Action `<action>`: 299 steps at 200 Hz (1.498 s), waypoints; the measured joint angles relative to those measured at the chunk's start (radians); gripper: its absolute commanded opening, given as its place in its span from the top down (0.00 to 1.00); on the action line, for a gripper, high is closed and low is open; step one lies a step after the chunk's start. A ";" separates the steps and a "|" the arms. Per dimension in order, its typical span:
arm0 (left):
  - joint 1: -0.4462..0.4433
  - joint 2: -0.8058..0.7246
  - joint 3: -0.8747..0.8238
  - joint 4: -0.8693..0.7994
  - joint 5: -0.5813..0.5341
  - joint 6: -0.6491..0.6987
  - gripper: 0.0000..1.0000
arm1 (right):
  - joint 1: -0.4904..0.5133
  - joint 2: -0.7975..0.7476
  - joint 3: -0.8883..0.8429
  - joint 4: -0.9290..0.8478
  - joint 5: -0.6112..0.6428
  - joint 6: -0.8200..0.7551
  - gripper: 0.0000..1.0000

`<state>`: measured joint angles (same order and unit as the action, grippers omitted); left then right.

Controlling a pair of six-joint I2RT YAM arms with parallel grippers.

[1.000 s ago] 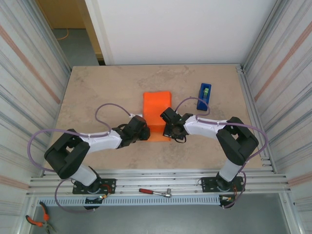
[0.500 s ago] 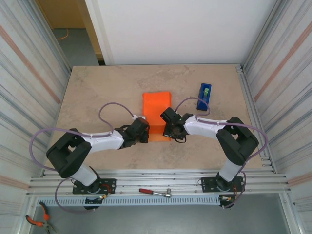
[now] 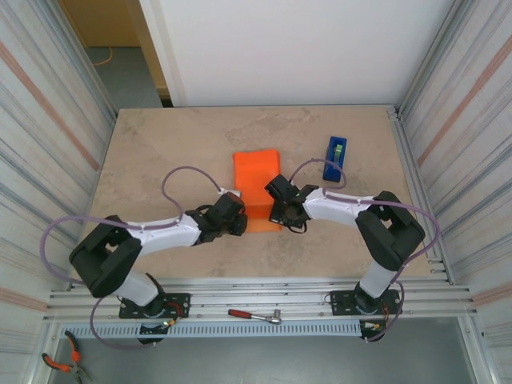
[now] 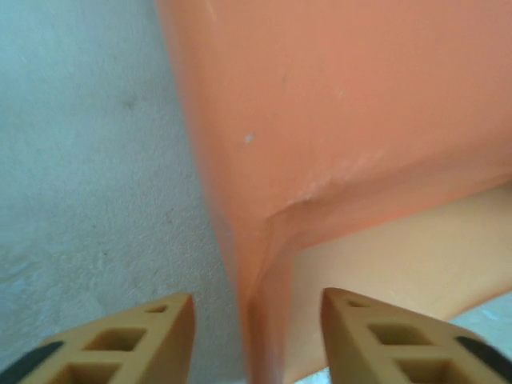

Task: Wrap the gift box in paper
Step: Fold the third fold of the wrapping paper on the gift box.

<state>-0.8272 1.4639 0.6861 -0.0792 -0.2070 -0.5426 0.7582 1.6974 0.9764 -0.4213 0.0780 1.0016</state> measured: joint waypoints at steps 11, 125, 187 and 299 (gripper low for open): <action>0.000 -0.038 0.000 -0.009 -0.003 0.004 0.44 | -0.011 0.000 0.000 -0.002 0.000 -0.009 1.00; 0.000 -0.021 0.312 -0.171 0.010 0.568 0.22 | -0.065 -0.040 0.000 -0.025 -0.051 -0.083 0.75; 0.001 0.043 0.300 -0.161 0.019 0.844 0.21 | -0.099 -0.197 -0.055 -0.025 -0.080 -0.097 0.41; -0.027 0.156 0.232 0.032 -0.090 0.967 0.22 | -0.288 -0.391 -0.272 0.014 -0.178 -0.093 0.41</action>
<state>-0.8543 1.6196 0.9176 -0.0471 -0.2966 0.4240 0.4702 1.3064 0.7040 -0.4072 -0.1001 0.9085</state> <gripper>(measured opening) 0.785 0.602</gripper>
